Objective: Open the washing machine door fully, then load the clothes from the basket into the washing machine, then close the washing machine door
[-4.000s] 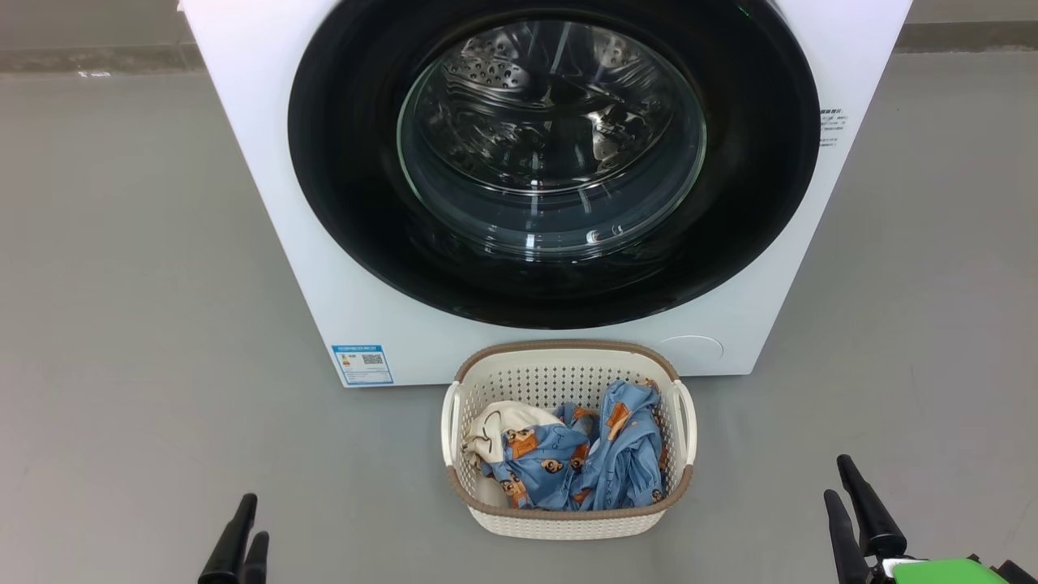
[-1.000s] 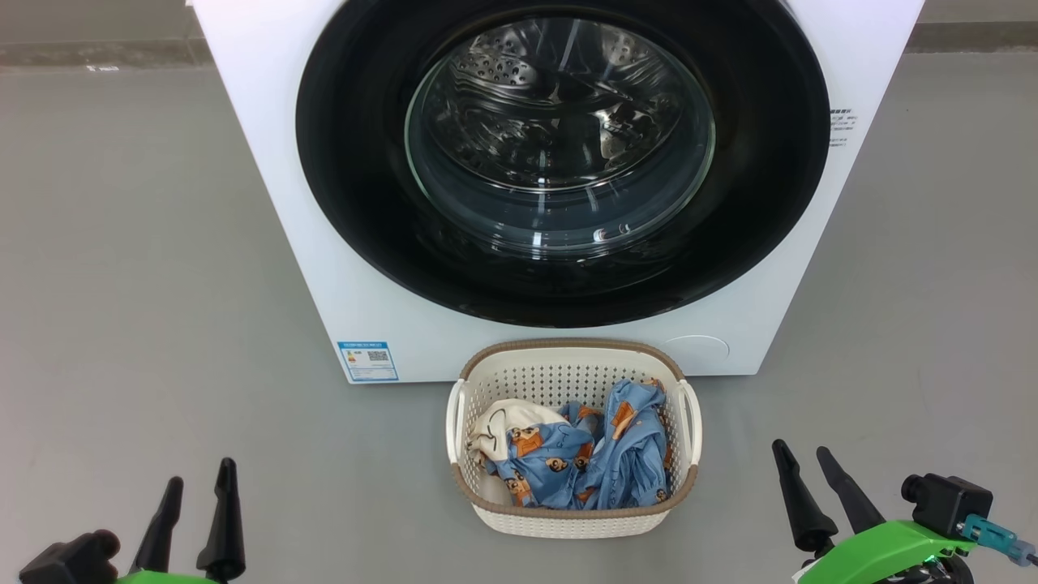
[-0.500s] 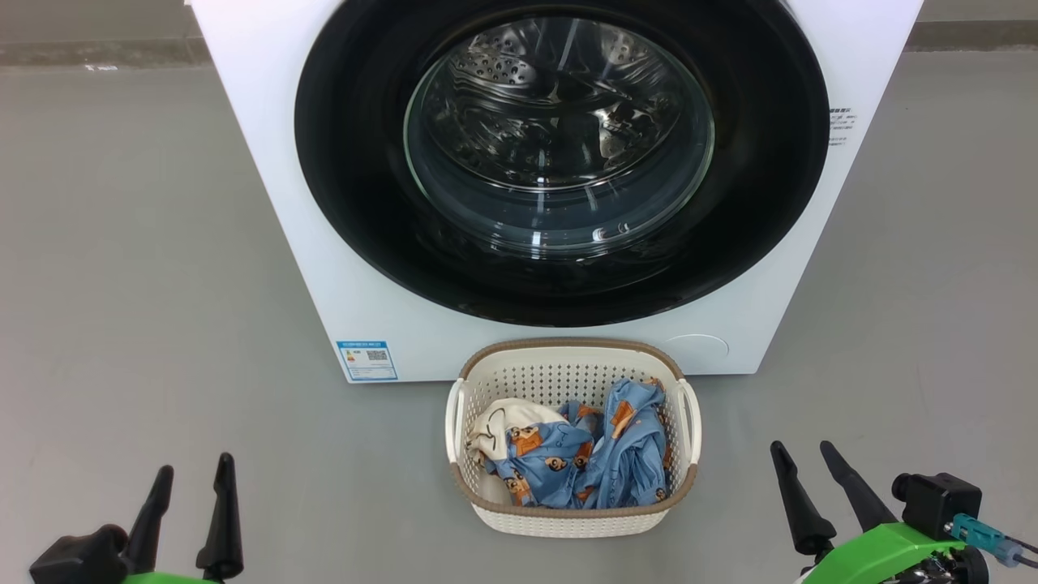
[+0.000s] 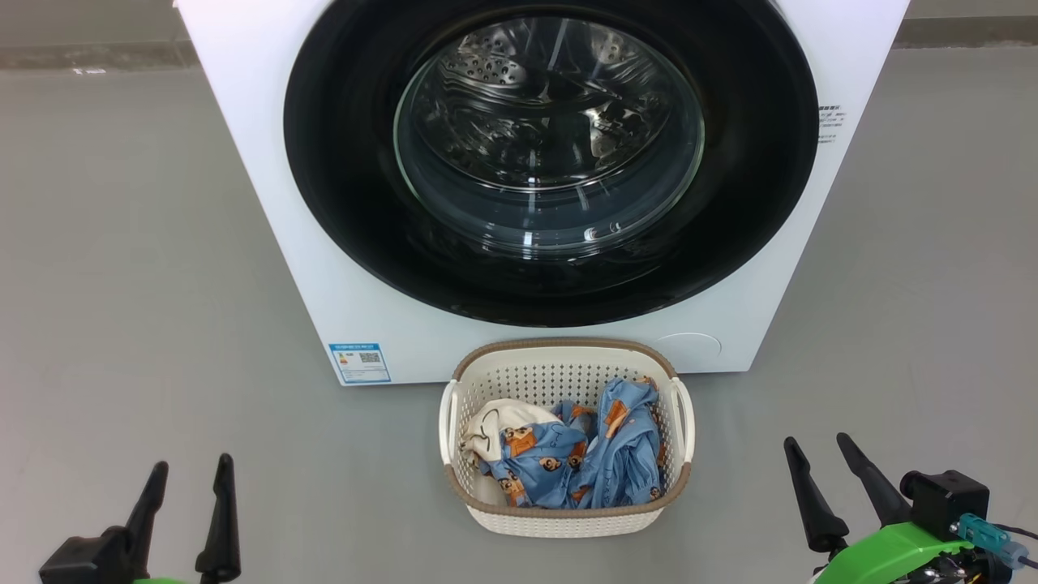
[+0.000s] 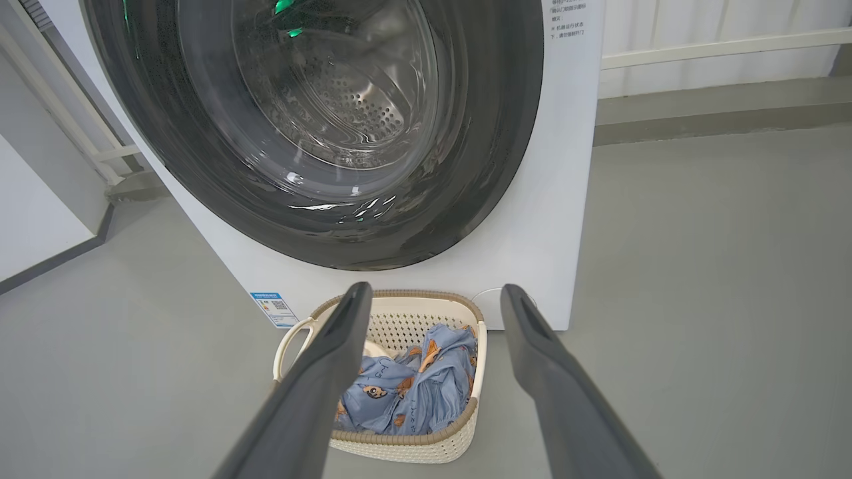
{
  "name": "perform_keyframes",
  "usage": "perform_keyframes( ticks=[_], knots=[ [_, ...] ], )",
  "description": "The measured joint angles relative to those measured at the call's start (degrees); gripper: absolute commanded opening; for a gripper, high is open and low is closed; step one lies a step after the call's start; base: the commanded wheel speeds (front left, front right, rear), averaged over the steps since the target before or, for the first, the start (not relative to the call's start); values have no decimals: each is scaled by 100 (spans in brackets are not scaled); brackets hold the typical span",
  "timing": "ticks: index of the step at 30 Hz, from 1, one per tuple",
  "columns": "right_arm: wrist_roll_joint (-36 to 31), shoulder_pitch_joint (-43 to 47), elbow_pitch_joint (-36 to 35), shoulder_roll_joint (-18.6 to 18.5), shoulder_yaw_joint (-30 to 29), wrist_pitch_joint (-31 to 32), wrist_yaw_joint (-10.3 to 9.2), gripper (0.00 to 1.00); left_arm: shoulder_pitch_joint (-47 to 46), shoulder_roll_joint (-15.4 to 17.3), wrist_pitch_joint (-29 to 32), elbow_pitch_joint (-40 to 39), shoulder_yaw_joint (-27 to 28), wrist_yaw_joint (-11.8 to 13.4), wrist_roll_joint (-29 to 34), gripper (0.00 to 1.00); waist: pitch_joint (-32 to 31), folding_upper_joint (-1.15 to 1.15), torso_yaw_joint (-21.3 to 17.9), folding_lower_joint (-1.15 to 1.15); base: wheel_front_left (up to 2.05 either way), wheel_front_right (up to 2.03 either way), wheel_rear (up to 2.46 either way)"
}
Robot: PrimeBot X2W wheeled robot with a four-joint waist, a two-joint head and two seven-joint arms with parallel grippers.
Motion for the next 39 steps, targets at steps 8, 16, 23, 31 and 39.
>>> perform_keyframes(
  ticks=[8,16,23,31,39],
  knots=[
    [-34,5,-32,4,-60,0,0,100,59,2,-8,13,16,0,-2,100,-14,0,-31,0,0,0,0],
    [-46,7,-56,11,-86,-1,0,100,59,19,-22,52,81,0,205,100,-20,0,-35,0,10,10,-19],
    [-47,7,-68,38,-85,-1,0,100,58,15,-22,69,113,0,349,100,10,0,-34,0,55,55,-109],
    [-47,7,-78,44,-85,-1,0,100,54,11,-22,66,131,0,350,100,53,0,-35,0,110,110,-219],
    [-48,7,-104,48,-84,-1,0,100,52,-7,-22,40,130,0,350,100,83,0,-38,0,123,123,-246]
  ],
)
